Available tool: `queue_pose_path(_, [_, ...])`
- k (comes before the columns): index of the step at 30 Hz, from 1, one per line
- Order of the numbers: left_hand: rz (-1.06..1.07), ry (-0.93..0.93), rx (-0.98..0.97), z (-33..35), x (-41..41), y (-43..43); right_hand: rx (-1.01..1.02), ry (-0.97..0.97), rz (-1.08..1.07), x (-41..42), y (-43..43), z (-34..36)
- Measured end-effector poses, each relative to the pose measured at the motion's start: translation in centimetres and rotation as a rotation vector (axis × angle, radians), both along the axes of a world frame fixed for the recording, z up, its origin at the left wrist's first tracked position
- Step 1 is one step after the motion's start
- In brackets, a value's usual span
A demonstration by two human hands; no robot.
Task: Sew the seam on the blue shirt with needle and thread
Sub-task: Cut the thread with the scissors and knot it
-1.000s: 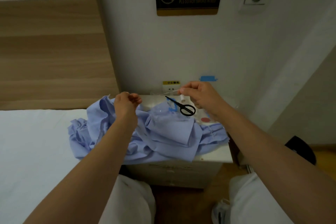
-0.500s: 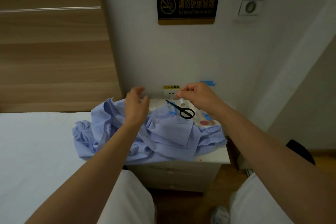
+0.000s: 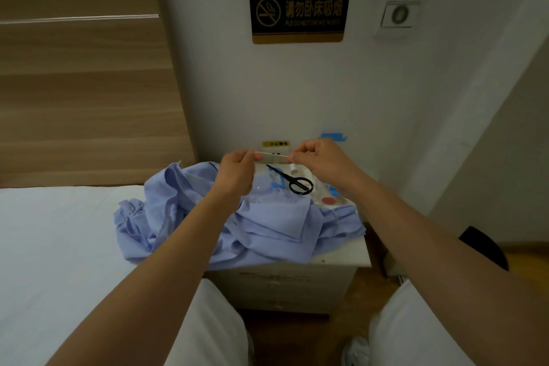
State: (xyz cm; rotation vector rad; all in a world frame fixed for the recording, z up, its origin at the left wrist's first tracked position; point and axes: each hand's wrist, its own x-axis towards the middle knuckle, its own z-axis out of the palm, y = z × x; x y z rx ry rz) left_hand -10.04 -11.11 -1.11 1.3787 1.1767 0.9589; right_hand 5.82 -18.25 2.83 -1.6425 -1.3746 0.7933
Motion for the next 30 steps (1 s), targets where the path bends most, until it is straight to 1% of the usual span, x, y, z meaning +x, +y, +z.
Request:
queue_pose_path(2, [0.161,0.03,-0.017,-0.9,-0.6,1.1,0.007,0.037,0.006,0.1,-0.4,0.2])
queue_pose_path(4, [0.25,0.114,-0.035,-1.5,-1.3,1.7,0.021,0.068,0.007,0.2,-0.6,0.4])
queue_pose_path(6, [0.222,0.199,-0.057,-1.9,-1.7,1.8,0.027,0.077,0.008,0.4,-0.7,0.6])
queue_pose_path(8, [0.123,0.28,-0.065,-1.9,-2.0,1.6,0.023,0.066,0.019,0.4,-0.7,0.7])
queue_pose_path(9, [0.09,0.325,-0.045,-1.7,-2.1,1.3,0.02,0.056,0.023,0.5,-0.6,0.7])
queue_pose_path(10, [0.076,0.397,0.019,-1.7,-2.1,1.4,0.012,0.047,0.028,0.5,-0.6,0.8])
queue_pose_path(11, [0.093,0.472,0.125,-1.6,-2.0,1.4,0.004,0.038,0.036,0.5,-0.7,0.8])
queue_pose_path(12, [0.121,0.5,0.243,-1.5,-1.8,1.3,-0.004,0.026,0.044,0.4,-0.7,0.8])
queue_pose_path(13, [0.135,0.46,0.344,-1.0,-1.6,0.8,-0.01,0.016,0.046,0.4,-0.6,0.7])
queue_pose_path(14, [0.129,0.36,0.418,-0.6,-1.2,0.2,-0.011,0.01,0.041,0.3,-0.6,0.7])
queue_pose_path(15, [0.081,0.247,0.455,-0.2,-0.7,-0.2,-0.011,0.007,0.034,0.3,-0.5,0.6])
queue_pose_path(16, [-0.011,0.138,0.439,0.4,-0.1,-0.6,-0.01,0.004,0.028,0.3,-0.4,0.5])
queue_pose_path(17, [-0.129,0.049,0.358,0.9,0.4,-1.0,-0.007,-0.003,0.023,0.2,-0.4,0.4])
queue_pose_path(18, [-0.245,-0.007,0.235,1.3,0.8,-1.3,-0.007,-0.013,0.018,0.2,-0.3,0.3])
queue_pose_path(19, [-0.333,-0.022,0.109,1.5,1.2,-1.6,-0.007,-0.019,0.011,0.1,-0.3,0.3])
queue_pose_path(20, [-0.376,0.003,0.02,1.5,1.4,-1.7,-0.006,-0.019,0.008,0.1,-0.3,0.3])
queue_pose_path(21, [-0.379,0.054,-0.002,1.4,1.5,-1.7,-0.008,-0.018,0.007,0.2,-0.4,0.3])
queue_pose_path(23, [-0.312,0.113,0.016,0.9,1.6,-1.4,-0.012,-0.023,0.005,0.3,-0.4,0.2])
queue_pose_path(25, [-0.226,0.123,0.029,0.5,1.4,-1.1,-0.013,-0.036,0.008,0.5,-0.3,-0.1])
queue_pose_path(30, [-0.093,0.242,0.216,-0.3,0.6,-0.4,-0.036,-0.004,0.01,0.7,-0.5,-0.4])
